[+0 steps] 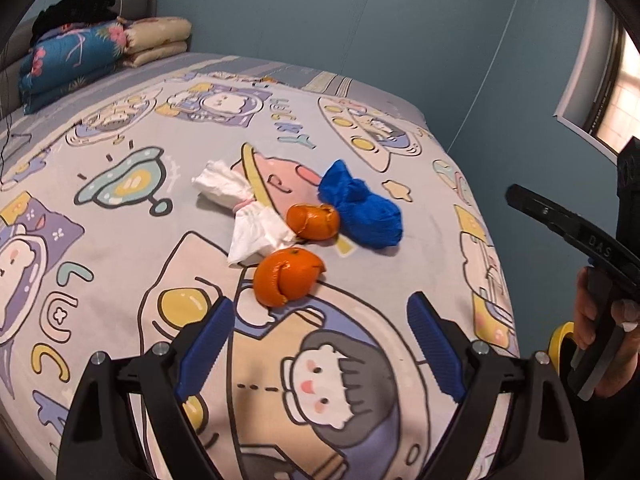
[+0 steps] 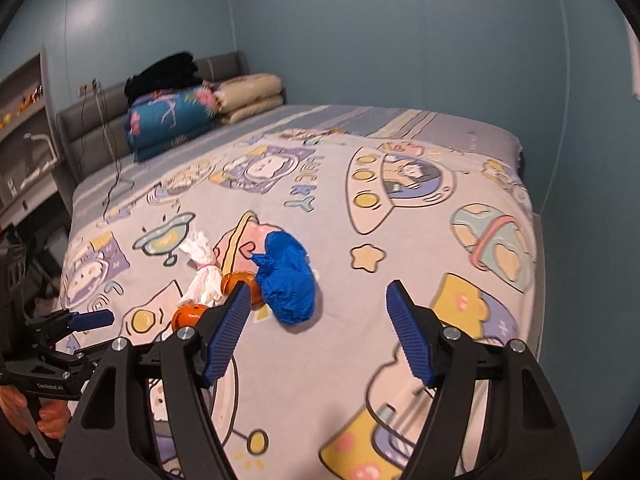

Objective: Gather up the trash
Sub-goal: 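Move both open tools back over the peels and glove on the bed, then grasp the blue glove with the right tool while the left tool approaches an orange peel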

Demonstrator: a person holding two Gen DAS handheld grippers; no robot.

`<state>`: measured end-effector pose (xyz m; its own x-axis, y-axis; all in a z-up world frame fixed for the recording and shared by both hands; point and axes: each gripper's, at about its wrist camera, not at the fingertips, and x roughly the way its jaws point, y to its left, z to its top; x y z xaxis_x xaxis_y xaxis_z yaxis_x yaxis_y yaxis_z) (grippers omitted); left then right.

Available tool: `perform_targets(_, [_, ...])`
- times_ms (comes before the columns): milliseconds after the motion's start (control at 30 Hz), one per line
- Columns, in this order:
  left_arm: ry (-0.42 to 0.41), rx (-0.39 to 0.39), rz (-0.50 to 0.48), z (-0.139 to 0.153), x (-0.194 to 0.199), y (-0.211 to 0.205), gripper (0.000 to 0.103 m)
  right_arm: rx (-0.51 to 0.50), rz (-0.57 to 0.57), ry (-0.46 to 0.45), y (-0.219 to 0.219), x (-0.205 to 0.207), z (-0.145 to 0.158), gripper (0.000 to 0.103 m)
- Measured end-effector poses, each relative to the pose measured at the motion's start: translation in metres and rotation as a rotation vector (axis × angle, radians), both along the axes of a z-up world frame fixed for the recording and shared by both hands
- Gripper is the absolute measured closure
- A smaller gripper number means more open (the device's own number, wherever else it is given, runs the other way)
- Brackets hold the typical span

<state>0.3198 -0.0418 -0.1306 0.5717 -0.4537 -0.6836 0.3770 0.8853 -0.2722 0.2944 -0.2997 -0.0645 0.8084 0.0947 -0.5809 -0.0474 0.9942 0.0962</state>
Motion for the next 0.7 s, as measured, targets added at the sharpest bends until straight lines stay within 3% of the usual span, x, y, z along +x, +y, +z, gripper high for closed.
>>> perform_targets(367, [0.053, -0.026, -0.035, -0.021, 0.038, -0.005, 0.018, -0.108, 0.070, 0.111, 0.035, 0.077, -0.044, 0.037])
perform_targets(700, [0.098, -0.027, -0.079, -0.039, 0.063, -0.020, 0.024, -0.137, 0.083, 0.160, 0.048, 0.123, -0.070, 0.037])
